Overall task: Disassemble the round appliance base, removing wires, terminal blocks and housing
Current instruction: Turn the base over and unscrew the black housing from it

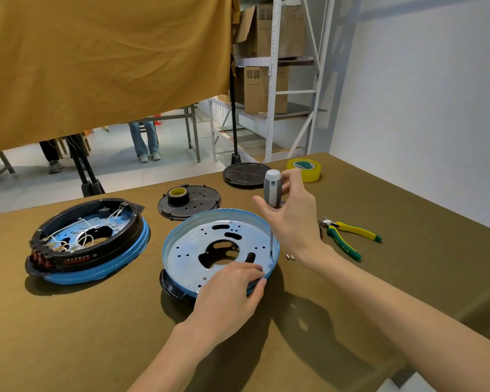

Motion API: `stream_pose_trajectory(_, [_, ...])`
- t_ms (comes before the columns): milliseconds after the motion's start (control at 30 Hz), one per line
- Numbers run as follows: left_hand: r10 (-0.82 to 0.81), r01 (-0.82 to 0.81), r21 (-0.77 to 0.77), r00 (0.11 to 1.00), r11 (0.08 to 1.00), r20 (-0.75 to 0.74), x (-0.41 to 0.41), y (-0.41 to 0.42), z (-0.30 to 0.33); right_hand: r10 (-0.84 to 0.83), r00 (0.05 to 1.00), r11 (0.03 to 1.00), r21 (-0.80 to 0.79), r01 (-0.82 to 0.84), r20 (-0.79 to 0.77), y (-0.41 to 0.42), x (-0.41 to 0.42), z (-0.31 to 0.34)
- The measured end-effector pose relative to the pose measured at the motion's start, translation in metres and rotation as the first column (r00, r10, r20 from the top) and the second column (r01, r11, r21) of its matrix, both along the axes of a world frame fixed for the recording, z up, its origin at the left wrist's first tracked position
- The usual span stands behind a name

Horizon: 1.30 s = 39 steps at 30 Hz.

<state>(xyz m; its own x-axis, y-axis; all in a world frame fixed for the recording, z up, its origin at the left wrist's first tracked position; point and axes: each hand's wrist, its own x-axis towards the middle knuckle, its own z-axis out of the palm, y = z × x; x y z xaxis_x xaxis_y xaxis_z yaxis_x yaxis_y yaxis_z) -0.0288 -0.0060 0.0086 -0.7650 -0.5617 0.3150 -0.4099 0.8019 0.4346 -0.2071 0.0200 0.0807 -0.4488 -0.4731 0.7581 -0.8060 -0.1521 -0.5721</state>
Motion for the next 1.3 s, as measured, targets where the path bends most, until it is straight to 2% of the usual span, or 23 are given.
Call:
stream_pose_trajectory(467, [0.008,-0.008,-0.01,1.0,1.0,-0.009,-0.001,0.0,-0.004,0.036,0.997,0.999,-0.009,-0.036,0.062,-0.001,0.0,0.007])
stream_pose_trajectory(1000, [0.012,-0.013,-0.023,1.0,1.0,-0.018,0.0,0.0,-0.005,-0.001,1.0,0.999,0.051,0.0,0.012,-0.002,0.004,0.002])
stream_pose_trajectory(1067, [0.014,-0.015,-0.016,1.0,1.0,-0.019,-0.001,0.0,-0.004,-0.005,0.997,0.998,0.07,0.0,0.08,-0.006,0.007,0.001])
stream_pose_trajectory(1133, [0.02,-0.02,-0.016,1.0,1.0,-0.021,0.0,0.0,-0.005,0.055,0.973,0.995,0.071,-0.072,0.224,-0.011,0.012,0.006])
stream_pose_trajectory(1200, [0.023,-0.023,-0.024,0.999,0.999,-0.025,0.0,-0.001,-0.005,0.149,0.921,0.984,0.035,-0.173,0.36,-0.015,0.014,0.016])
stream_pose_trajectory(1300, [0.026,-0.027,-0.036,0.999,0.999,-0.029,0.0,-0.001,-0.005,0.235,0.841,0.969,-0.055,-0.239,0.487,-0.019,0.015,0.026])
